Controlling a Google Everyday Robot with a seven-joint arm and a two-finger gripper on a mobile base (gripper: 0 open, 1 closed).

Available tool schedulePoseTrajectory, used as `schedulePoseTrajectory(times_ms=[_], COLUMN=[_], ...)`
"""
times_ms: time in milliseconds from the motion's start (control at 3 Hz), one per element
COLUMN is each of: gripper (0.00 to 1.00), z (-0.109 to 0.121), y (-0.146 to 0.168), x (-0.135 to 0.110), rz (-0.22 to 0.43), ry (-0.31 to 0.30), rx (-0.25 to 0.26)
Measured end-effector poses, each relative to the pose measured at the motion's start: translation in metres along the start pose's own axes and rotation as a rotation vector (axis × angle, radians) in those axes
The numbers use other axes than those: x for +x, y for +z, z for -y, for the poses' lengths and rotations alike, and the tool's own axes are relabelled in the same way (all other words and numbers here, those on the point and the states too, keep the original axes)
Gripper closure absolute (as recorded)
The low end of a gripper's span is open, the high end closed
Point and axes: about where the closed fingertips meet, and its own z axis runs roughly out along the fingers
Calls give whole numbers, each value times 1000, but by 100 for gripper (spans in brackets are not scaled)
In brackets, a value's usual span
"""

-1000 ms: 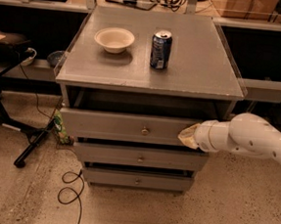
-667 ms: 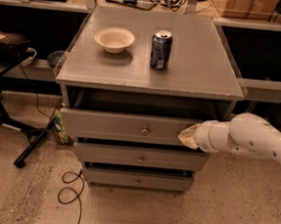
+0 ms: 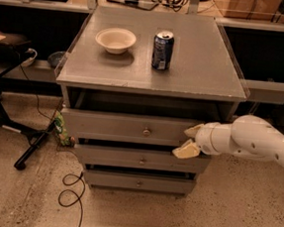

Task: Close top drawer

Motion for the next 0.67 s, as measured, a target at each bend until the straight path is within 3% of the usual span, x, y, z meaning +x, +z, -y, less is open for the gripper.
schedulePoseTrajectory(times_ms=[667], gripper=[0], z=[-7], y=[-1], x=[-1], rz=[0], ry=[0], rx=[0])
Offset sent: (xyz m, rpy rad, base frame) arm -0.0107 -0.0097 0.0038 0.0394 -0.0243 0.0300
